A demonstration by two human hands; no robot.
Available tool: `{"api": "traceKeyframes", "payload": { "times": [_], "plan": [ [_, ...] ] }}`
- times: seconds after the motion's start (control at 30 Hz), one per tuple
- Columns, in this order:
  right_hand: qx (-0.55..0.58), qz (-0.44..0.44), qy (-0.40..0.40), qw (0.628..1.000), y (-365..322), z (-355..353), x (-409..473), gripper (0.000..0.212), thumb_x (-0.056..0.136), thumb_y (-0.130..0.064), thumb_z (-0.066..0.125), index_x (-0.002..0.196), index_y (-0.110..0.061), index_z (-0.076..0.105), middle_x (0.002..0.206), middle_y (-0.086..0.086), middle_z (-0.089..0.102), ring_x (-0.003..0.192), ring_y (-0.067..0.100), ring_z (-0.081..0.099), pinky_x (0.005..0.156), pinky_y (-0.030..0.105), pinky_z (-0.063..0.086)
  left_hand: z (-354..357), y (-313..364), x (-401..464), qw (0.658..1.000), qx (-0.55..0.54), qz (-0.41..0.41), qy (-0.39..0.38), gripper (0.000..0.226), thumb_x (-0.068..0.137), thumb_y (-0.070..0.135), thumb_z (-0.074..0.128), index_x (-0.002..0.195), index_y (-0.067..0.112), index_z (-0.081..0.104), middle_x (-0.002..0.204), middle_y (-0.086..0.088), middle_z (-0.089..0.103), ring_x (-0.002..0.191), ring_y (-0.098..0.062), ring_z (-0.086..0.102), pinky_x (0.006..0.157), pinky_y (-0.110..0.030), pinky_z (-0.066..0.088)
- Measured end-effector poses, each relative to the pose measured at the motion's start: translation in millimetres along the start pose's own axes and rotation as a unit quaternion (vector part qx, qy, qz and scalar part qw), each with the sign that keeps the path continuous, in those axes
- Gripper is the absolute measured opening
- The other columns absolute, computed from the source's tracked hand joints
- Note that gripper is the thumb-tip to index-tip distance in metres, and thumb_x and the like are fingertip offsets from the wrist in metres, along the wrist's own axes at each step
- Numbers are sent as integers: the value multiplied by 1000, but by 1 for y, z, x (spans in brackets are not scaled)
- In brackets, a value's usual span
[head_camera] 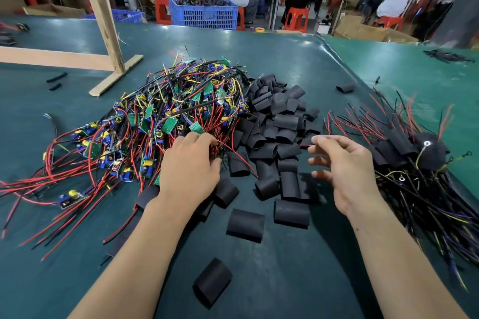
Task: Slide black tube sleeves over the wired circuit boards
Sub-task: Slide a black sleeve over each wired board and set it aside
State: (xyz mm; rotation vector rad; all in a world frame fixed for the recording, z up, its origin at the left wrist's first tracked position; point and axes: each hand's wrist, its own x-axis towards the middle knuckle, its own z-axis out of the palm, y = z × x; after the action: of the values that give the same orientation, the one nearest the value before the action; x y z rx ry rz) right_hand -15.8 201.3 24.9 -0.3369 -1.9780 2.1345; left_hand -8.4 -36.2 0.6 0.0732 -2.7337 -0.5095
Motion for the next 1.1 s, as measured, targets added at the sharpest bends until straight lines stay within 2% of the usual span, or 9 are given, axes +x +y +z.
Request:
{"api": "traceKeyframes", "payload": {
  "times": [0.17,0.23,0.3,0.37,0.53,0.7,0.8,0.9,1.1],
  "plan": [
    [-5,-2,-3,1000,1,0,1,13,92,-15,65,81,-16,71,67,-4,70,54,7,62,43,21,47,-4,-1,4,996,-30,-21,80,18,90,26,62,105,18,67,105,-1,68,105,-28,54,89,-42,43],
    [-8,-2,-4,1000,1,1,0,12,91,-14,65,81,-16,70,67,-4,70,54,7,61,42,20,46,-4,-2,5,993,-56,-28,102,30,91,23,60,119,14,64,119,-7,64,114,-32,51,96,-44,40],
    [-8,-2,-6,1000,2,3,0,11,91,-14,65,81,-15,70,66,-4,69,53,8,61,42,20,45,-3,-2,5,997,-33,-24,69,43,95,24,54,136,13,54,140,-7,53,129,-32,42,103,-47,35],
    [-10,-3,-8,1000,2,3,-1,11,91,-14,64,82,-13,70,66,-4,68,53,8,60,41,21,45,1,-1,4,999,2,-28,38,44,99,31,46,140,14,51,149,-4,45,135,-32,37,104,-49,33],
    [-15,-5,-11,1000,5,5,-1,11,91,-13,64,82,-12,70,66,-4,68,53,8,59,41,21,45,2,-9,11,994,-41,-44,90,26,95,25,60,114,9,67,120,-12,63,106,-40,57,93,-48,43],
    [-19,-4,-12,1000,6,6,0,10,91,-13,64,85,-11,71,66,-4,68,52,8,59,41,21,45,4,-12,13,992,-62,-82,70,39,88,24,70,124,11,62,130,-18,47,114,-39,48,100,-44,37],
    [-20,-4,-12,1000,6,5,0,10,91,-13,64,85,-11,71,66,-4,68,52,8,59,41,20,45,3,-15,13,995,-31,-69,70,38,85,27,73,119,14,63,125,-11,58,117,-35,47,98,-43,36],
    [-14,-3,-12,1000,5,5,-1,11,91,-13,64,84,-11,71,66,-4,68,53,8,60,41,20,45,0,-15,13,991,-40,-74,101,38,87,30,72,121,16,64,120,-8,64,114,-35,48,96,-45,37],
    [-13,-2,-16,1000,3,6,-2,13,93,-13,62,83,-13,71,69,-3,68,53,8,60,41,21,45,-6,-3,8,962,-173,13,212,35,89,20,71,123,12,64,113,-7,67,106,-28,57,96,-28,37]
  ]
}}
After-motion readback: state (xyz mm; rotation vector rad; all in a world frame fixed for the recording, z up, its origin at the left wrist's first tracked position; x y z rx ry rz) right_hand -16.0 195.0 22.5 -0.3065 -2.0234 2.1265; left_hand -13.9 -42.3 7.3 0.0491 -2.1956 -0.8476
